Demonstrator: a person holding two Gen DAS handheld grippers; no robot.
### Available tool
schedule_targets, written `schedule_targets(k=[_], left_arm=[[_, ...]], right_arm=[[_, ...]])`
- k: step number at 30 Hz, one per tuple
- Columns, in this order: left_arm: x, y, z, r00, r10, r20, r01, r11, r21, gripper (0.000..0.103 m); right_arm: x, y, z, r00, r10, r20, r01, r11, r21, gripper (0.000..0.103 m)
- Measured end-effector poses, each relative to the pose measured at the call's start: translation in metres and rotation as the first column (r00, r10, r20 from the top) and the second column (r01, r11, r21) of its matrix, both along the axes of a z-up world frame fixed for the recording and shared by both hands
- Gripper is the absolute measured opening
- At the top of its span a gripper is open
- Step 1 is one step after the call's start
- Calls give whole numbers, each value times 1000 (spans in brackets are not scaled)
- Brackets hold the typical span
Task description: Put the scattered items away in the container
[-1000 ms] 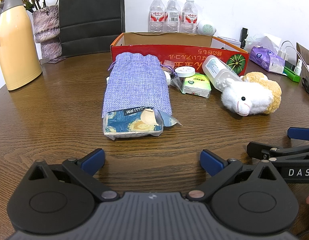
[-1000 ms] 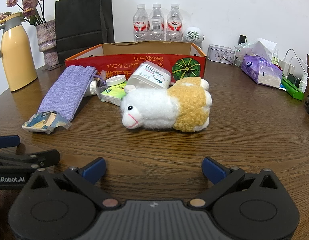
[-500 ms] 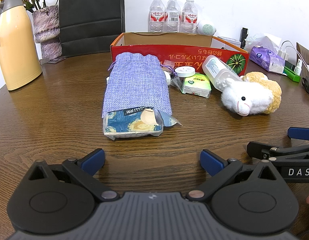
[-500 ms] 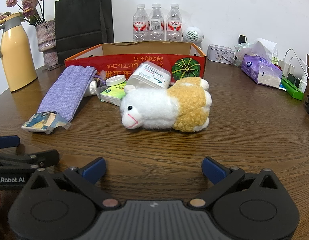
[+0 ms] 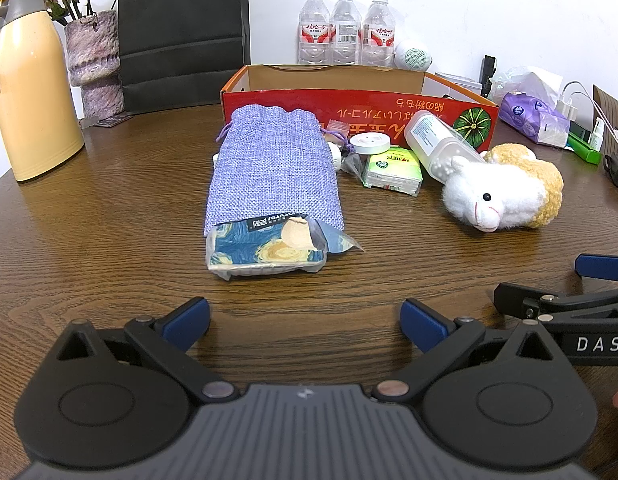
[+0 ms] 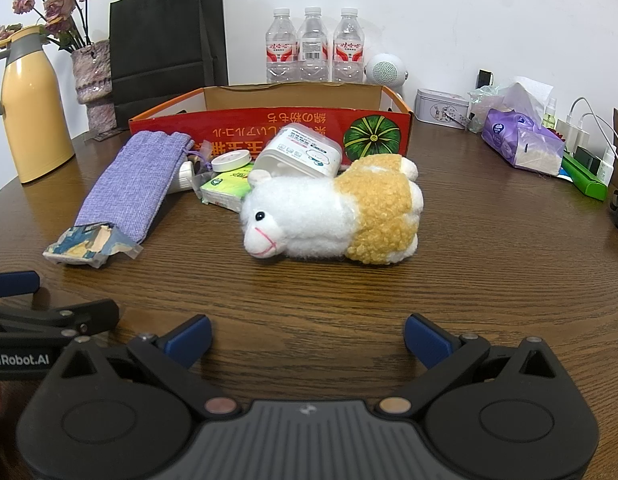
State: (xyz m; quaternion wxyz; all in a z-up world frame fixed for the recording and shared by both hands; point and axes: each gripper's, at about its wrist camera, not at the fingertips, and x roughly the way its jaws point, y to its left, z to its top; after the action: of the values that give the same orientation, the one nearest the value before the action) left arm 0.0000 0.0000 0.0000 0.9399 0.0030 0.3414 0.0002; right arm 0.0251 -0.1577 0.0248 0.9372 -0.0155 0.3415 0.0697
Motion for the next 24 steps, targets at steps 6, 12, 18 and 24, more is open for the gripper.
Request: schedule_targets(k=[6,12,18,24], left_arm=[[0,0,0,1000,0,0,0,1000,0,103],[0,0,0,1000,0,0,0,1000,0,103],[0,0,0,1000,0,0,0,1000,0,103],[0,0,0,1000,0,0,0,1000,0,103]], right_arm=[[0,0,0,1000,0,0,0,1000,0,103],[0,0,0,1000,0,0,0,1000,0,103],[0,0,0,1000,1,0,-1,1000,0,103],[1,1,-1,1000,1,0,-1,1000,0,103]])
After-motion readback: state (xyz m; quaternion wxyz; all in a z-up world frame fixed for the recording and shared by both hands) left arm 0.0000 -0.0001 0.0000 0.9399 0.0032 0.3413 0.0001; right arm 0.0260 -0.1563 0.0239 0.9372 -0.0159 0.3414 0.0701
